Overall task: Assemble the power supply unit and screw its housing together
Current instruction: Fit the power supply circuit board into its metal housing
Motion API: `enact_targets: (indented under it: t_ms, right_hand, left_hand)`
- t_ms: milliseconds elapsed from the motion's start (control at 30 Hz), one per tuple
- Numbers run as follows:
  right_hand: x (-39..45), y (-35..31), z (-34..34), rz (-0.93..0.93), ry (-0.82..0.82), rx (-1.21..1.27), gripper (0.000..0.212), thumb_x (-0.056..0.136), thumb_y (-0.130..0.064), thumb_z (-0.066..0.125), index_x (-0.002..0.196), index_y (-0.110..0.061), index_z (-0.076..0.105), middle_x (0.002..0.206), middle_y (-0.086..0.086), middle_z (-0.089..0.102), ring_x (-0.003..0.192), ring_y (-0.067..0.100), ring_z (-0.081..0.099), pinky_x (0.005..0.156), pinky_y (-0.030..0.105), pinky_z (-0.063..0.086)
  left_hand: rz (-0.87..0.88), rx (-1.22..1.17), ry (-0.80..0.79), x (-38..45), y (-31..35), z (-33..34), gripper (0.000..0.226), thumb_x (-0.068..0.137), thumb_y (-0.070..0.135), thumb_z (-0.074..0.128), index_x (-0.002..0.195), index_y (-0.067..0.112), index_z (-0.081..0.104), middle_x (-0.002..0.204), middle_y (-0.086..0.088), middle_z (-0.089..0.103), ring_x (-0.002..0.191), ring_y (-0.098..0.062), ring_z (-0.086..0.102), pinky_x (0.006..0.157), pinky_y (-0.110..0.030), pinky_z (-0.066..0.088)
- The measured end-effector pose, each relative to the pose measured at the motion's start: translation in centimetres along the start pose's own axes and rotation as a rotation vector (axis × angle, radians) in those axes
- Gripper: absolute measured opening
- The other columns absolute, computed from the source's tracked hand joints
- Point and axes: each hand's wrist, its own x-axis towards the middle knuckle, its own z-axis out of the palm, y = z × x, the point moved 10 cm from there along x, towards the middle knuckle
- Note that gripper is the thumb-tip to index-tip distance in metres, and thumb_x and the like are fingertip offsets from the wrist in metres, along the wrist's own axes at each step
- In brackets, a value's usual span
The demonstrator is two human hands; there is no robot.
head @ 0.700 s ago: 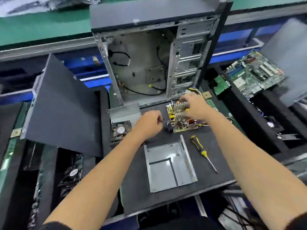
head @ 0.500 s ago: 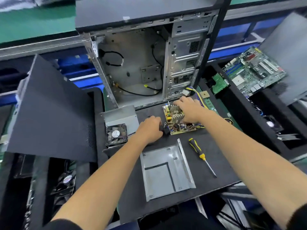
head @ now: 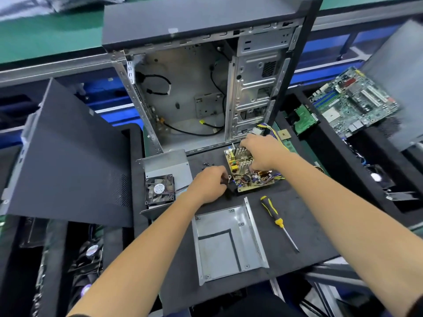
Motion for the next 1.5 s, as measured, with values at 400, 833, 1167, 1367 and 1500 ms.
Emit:
enact_targets:
  t_ms: [400,833,1167,1367,1500]
  right_hand:
    - [-4.5,-2.4,-9.9,-0.110,0.210,0.007,0.076,0.071,-0.024,0.078,0.139,-0.022,0.043,0.127,0.000,0.048,0.110,0.025,0.055,0.084,0.036,0.044]
    - [-8.0,-6.9,-16.6,-0.264,0.326,-0.022,0.071,0.073,-0.001,0.065,0.137,-0.023,0.043,0.120,-0.002,0.047,0.087,0.018,0.049,0.070,0.031,0.036]
    - [-9.8,-15.1,-12.1,-0.498,0.251,-0.370,0.065,0.075,-0.004,0.061,0.134,-0.020,0.037,0.118,0.002,0.044,0.084,0.017,0.045,0.077,0.036,0.042]
    - [-10.7,-18.1,-9.8,-0.616,0.244,-0.448,0.066,0.072,-0.004,0.064,0.129,-0.018,0.036,0.114,0.003,0.044,0.093,0.020,0.052,0.072,0.034,0.042]
    - [-11.3,-18.8,-9.1,-0.668,0.281,-0.444,0.066,0.067,0.003,0.060,0.126,-0.016,0.037,0.110,0.003,0.045,0.083,0.019,0.047,0.065,0.033,0.038]
  left_hand:
    - [0.068,-0.205,0.234,-4.5,0.0,-7.1,0.013,0.089,0.012,0.059,0.083,0.022,0.064,0.080,0.014,0.060,0.074,-0.002,0.055,0.058,-0.004,0.038]
    - [-0.161,-0.696,0.478,-8.1,-4.4,-10.9,0.020,0.100,0.018,0.042,0.091,0.015,0.059,0.088,-0.007,0.066,0.067,-0.011,0.058,0.065,-0.026,0.049]
    - [-0.203,-1.112,0.195,-10.9,-6.0,-9.5,0.057,0.094,0.058,0.040,0.097,0.007,0.066,0.079,-0.010,0.069,0.064,-0.020,0.064,0.064,-0.030,0.052]
    - [-0.190,-1.078,0.087,-11.1,-5.7,-7.3,0.029,0.090,0.041,0.060,0.089,0.015,0.071,0.067,-0.001,0.064,0.053,-0.012,0.055,0.054,-0.021,0.046]
    - [-0.240,-1.099,0.063,-11.6,-6.9,-6.1,0.031,0.088,0.035,0.064,0.101,0.009,0.071,0.085,-0.011,0.073,0.070,-0.019,0.065,0.064,-0.027,0.053]
